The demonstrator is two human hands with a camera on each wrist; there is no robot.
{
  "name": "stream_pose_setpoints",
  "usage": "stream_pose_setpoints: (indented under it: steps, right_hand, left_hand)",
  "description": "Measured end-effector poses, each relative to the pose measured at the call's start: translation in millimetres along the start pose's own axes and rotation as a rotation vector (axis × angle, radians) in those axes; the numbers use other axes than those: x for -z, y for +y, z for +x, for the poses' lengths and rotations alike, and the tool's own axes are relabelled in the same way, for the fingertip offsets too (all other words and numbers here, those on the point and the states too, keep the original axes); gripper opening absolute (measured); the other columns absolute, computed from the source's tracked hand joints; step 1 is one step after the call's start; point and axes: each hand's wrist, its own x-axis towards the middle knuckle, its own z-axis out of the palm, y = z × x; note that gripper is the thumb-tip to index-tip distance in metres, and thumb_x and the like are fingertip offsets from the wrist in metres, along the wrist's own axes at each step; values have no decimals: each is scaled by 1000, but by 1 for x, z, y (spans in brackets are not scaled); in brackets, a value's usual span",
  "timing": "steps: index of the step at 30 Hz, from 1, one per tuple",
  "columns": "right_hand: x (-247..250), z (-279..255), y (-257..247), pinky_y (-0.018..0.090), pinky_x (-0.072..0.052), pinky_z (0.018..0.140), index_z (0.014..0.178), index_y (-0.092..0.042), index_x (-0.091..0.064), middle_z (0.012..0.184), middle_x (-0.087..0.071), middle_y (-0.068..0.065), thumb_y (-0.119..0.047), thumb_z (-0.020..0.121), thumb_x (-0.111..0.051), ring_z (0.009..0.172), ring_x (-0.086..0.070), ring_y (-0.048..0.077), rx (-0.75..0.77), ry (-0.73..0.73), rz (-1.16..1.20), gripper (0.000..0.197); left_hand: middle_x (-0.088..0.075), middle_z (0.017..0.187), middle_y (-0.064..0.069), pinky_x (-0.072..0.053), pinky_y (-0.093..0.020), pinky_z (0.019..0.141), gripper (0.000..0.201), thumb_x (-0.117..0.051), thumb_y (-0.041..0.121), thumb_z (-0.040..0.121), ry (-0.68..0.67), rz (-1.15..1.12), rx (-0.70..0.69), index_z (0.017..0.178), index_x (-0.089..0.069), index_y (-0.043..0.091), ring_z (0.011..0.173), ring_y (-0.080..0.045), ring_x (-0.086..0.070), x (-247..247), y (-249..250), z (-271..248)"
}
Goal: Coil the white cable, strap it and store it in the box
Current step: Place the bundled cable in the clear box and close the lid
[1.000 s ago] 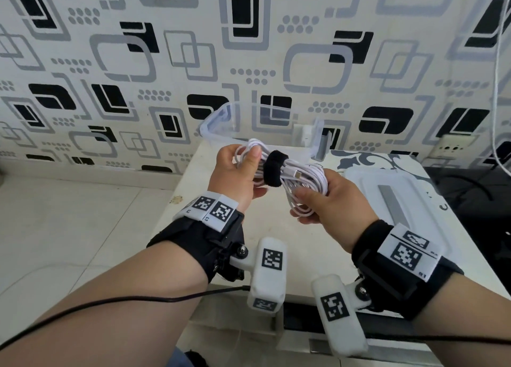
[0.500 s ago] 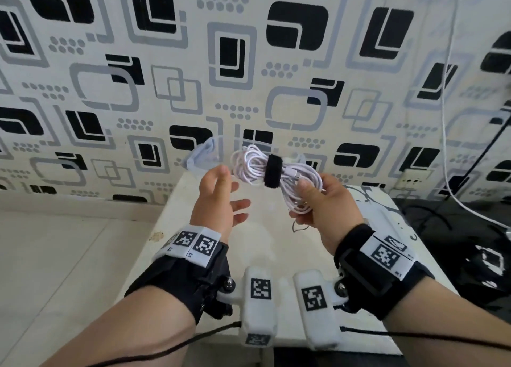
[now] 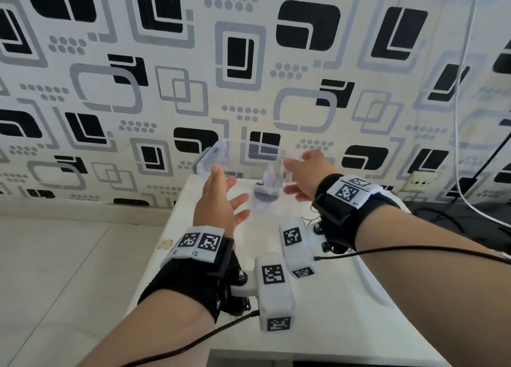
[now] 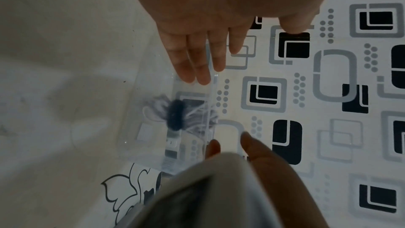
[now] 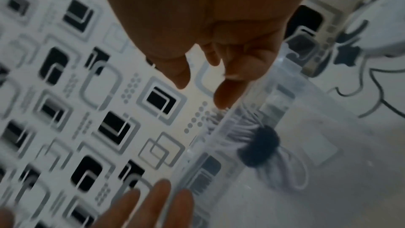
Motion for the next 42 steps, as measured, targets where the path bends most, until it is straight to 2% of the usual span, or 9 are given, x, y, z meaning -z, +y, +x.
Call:
stream_pose_setpoints:
  steps: [2, 6, 9, 12, 21, 30, 33, 36, 42]
  right_hand:
    - [-1, -5, 1, 24, -48, 52, 130, -14, -35, 91, -61, 3, -34, 87, -54, 69, -62, 14, 109, 15, -224, 51]
    - [-6, -18, 11, 26, -48, 79, 116, -19, -55, 109, -62, -1, -38, 82, -61, 95, -59, 16, 300, -77, -661, 39]
    - [-9, -20, 19, 26, -48, 83, 116, -22, -57, 114, -63, 0, -20, 85, -55, 103, -58, 19, 336, -91, -761, 31]
    - [-9, -20, 23, 32, -49, 90, 119, -24, -57, 120, -60, 3, -5, 84, -45, 106, -57, 23, 298, -109, -817, 42]
    - [5, -51, 51, 24, -42, 82, 109, -24, -62, 113, -60, 1, -12, 89, -48, 102, -55, 20, 416, -27, -709, 27]
    - [35, -82, 77, 23, -38, 92, 110, -22, -64, 112, -62, -3, -16, 88, -55, 108, -52, 16, 529, -43, -670, 24]
    - [42, -88, 85, 11, -35, 82, 112, -22, -63, 104, -57, -11, -19, 86, -61, 84, -48, -7, 561, -11, -490, 27]
    - [48, -90, 96, 2, -34, 65, 110, -24, -60, 99, -51, -13, -24, 84, -63, 72, -45, -6, 527, 124, -292, 26]
    - [83, -60, 122, 21, -36, 71, 93, -20, -55, 94, -56, -4, -27, 83, -62, 80, -50, 11, 291, 254, -190, 14]
  left_hand:
    - [-55, 119, 7, -52, -38, 84, 54, -31, 61, 92, 3, 11, 3, 132, -45, 28, 102, -20, -63, 1, 1, 0]
    - [-56, 119, 7, -53, -37, 81, 52, -31, 62, 91, 20, 21, -8, 127, -48, 29, 100, -19, -64, 2, 2, -1]
    - [-59, 121, 6, -54, -35, 77, 40, -32, 62, 91, 32, 30, -17, 109, -51, 32, 98, -19, -65, 4, 4, -4]
    - [-61, 119, 5, -53, -32, 70, 46, -32, 61, 92, 35, 25, -37, 117, -53, 28, 95, -18, -67, 2, 7, -8]
    - [-61, 114, 2, -52, -31, 70, 58, -30, 61, 93, -5, 27, -61, 129, -51, 21, 94, -19, -66, -3, 20, -24]
    - [-57, 117, -3, -52, -32, 77, 60, -27, 59, 94, -94, 118, -33, 129, -51, 16, 93, -19, -62, -21, 23, -44]
    - [-57, 119, -4, -52, -33, 79, 62, -26, 59, 94, -101, 169, -40, 129, -52, 14, 95, -20, -62, -29, 20, -52]
    - [-58, 117, -3, -52, -34, 79, 61, -27, 59, 94, -101, 206, -66, 126, -53, 14, 93, -19, -63, -33, 17, -55]
    - [-62, 105, 2, -52, -35, 82, 51, -30, 60, 93, -97, 257, -71, 102, -59, 19, 92, -18, -64, -42, 12, -52]
